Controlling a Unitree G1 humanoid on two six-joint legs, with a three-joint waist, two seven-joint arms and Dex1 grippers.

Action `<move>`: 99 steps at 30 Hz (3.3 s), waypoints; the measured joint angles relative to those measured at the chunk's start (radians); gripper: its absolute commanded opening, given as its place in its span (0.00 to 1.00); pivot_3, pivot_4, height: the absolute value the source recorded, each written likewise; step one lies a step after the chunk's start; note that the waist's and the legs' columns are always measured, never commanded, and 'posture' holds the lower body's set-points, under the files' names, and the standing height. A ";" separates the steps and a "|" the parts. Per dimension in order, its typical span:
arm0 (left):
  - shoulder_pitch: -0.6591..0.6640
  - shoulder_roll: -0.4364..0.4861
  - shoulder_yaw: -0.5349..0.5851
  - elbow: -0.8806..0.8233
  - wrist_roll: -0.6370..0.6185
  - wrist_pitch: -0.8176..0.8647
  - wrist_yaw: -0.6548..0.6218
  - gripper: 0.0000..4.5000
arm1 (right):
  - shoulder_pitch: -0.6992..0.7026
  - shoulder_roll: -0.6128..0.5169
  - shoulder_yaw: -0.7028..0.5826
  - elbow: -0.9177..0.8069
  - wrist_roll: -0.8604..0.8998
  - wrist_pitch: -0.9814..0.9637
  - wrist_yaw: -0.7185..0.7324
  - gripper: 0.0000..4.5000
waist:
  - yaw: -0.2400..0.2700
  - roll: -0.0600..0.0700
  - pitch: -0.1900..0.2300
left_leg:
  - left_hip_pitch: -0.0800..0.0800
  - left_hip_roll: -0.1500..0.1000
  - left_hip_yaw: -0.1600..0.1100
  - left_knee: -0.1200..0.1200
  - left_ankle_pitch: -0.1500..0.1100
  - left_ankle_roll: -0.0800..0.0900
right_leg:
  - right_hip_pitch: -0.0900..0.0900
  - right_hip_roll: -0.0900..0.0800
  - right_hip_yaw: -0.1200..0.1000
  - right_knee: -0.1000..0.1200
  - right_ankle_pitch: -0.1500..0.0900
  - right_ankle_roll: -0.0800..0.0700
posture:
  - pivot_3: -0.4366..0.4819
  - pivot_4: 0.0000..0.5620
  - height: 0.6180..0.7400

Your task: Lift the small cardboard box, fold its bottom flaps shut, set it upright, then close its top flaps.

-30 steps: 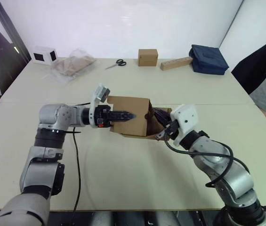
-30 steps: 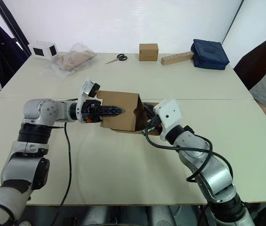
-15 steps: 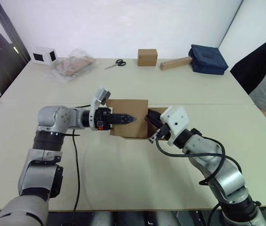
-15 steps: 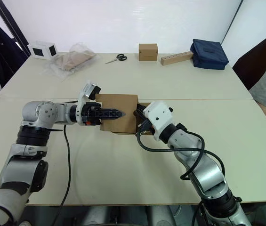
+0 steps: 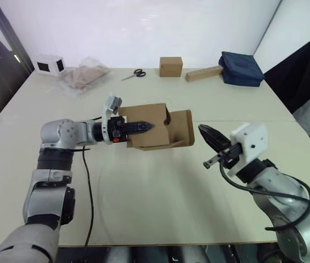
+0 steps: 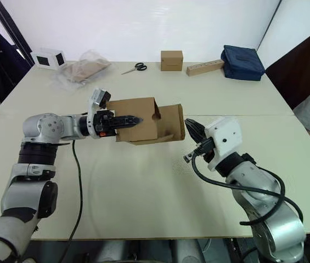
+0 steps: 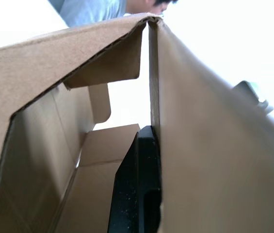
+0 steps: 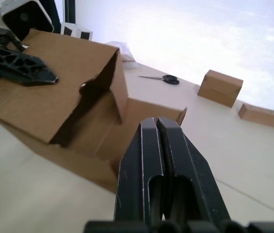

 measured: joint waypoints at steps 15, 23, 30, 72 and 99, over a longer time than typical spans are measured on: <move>0.000 0.004 -0.001 0.000 -0.028 0.020 -0.012 0.01 | 0.058 0.027 0.122 0.082 -0.045 -0.064 -0.019 0.00 | -0.001 0.000 0.000 | 0.001 -0.001 0.001 0.001 0.001 -0.001 | 0.001 0.000 0.001 0.000 0.000 -0.002 | 0.48 0.27 1.00; 0.019 -0.009 0.000 -0.101 -0.097 0.105 0.016 0.01 | -0.065 0.026 0.229 0.178 -0.094 -0.101 0.016 0.00 | 0.001 0.000 0.000 | 0.000 0.000 0.000 0.001 0.001 -0.001 | 0.001 0.000 0.001 0.000 0.000 -0.002 | 0.48 0.27 1.00; 0.025 -0.027 0.000 -0.105 -0.111 0.108 0.051 0.01 | -0.109 0.024 0.252 0.210 -0.101 -0.104 0.050 0.00 | 0.000 0.000 0.000 | 0.000 -0.001 0.000 0.000 0.001 -0.001 | 0.001 0.000 0.001 -0.001 0.000 -0.002 | 0.48 0.27 1.00; 0.017 -0.037 0.041 -0.133 -0.182 0.106 0.124 0.00 | -0.099 0.225 -0.146 0.488 0.651 -0.024 -0.052 0.78 | -0.004 0.002 0.001 | 0.000 0.001 0.001 0.000 0.001 -0.001 | 0.000 -0.001 0.001 -0.002 0.002 0.001 | 0.48 0.27 1.00; 0.029 -0.045 0.040 -0.139 -0.191 0.087 0.139 0.00 | -0.129 0.229 -0.049 0.397 1.069 -0.109 -0.205 0.78 | -0.004 0.002 0.001 | 0.000 0.001 0.000 0.000 0.001 -0.001 | 0.000 -0.001 0.001 -0.002 0.002 0.001 | 0.48 0.27 1.00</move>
